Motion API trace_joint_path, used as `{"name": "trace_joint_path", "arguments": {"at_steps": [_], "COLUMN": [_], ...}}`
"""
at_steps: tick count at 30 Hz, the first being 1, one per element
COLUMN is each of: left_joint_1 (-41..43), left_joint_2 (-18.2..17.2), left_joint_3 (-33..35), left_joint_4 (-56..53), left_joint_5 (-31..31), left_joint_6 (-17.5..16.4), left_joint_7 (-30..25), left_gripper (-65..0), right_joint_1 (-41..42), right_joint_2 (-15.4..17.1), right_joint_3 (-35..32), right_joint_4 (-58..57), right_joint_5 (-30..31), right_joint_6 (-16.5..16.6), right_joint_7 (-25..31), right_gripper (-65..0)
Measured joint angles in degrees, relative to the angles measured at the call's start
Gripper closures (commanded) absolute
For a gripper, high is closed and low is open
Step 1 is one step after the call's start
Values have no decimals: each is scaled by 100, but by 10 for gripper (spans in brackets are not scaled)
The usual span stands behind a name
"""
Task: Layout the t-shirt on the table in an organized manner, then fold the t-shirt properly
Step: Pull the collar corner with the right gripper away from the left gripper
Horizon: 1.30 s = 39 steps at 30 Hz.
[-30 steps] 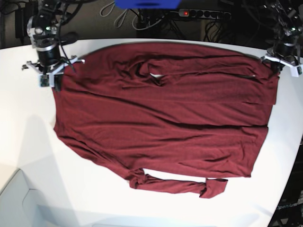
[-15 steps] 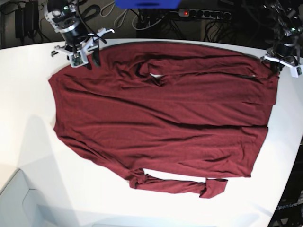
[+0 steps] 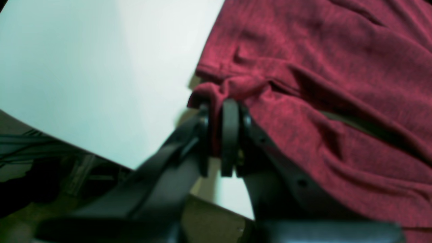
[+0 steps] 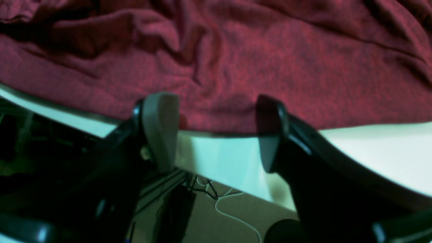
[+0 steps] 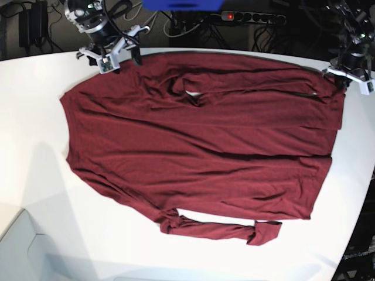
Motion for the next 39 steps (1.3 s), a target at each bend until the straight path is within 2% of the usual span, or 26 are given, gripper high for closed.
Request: {"name": "trace_joint_path", "arguments": {"at_steps": [8,13,22,30,37,39], "left_joint_1": [0,0,0,13,15,13], "left_joint_2": [0,0,-2,28,55,50], "left_joint_3": [0,0,0,-160,-363,-365], "left_joint_4": [0,-20,-24,400,1012,1108], "left_joint_5": [2,2,2,-15,-55,-59], "left_joint_6": [2,2,0,-24,-66,-66], "left_joint_7": [0,0,0,125,127,289], "left_gripper": [-2,-2,-2,-2,-2,-2], "right_joint_1": [0,15,96,109,107,92], "right_joint_2": [0,0,94,48,46,46], "right_joint_3": [0,11,11,529,560,560], "right_joint_4": [-26,-197,-251,129,931,1043], "right_joint_5": [0,61,61,-24,4,13], "right_joint_6": [-2,-11,-11,11,33,35], "right_joint_7": [35,214,227,-72,-17,-20], "right_gripper": [-351,-178,0,0,0,0]}}
